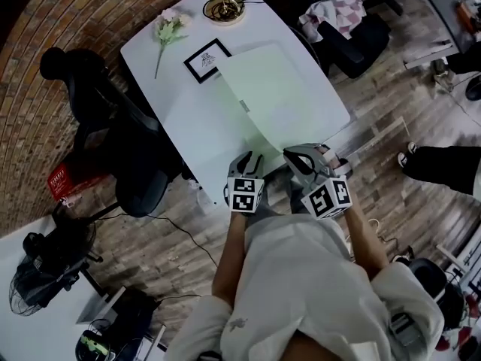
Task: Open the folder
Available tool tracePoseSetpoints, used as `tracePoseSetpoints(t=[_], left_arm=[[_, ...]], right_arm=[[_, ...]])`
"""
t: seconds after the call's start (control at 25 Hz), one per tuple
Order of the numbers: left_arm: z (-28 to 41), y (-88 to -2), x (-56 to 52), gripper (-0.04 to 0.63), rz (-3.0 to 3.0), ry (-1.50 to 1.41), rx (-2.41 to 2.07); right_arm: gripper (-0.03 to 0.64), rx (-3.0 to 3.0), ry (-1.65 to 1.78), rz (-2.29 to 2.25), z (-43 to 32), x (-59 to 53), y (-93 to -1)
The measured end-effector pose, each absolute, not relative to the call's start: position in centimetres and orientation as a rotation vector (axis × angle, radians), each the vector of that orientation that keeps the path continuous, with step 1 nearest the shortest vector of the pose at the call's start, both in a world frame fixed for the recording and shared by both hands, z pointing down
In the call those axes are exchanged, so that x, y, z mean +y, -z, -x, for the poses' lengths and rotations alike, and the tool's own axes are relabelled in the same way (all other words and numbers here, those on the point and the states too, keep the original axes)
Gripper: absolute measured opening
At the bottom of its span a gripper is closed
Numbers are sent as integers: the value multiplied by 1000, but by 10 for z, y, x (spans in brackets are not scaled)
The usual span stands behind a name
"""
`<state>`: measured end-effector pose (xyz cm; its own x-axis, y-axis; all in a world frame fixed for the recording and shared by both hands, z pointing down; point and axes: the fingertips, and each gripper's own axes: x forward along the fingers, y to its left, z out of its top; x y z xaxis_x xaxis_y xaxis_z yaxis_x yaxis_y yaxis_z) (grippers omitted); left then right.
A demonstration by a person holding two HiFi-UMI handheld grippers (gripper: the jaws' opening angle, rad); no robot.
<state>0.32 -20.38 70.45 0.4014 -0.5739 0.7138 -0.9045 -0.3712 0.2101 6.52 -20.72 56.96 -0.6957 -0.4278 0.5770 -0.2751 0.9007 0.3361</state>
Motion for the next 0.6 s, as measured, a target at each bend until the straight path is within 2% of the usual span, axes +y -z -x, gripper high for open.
tracePoseSetpoints(t=[0.6], left_arm=[[-4, -703, -205, 123, -2099, -772, -1223]], right_arm=[[8, -2379, 261, -723, -93, -228, -537]])
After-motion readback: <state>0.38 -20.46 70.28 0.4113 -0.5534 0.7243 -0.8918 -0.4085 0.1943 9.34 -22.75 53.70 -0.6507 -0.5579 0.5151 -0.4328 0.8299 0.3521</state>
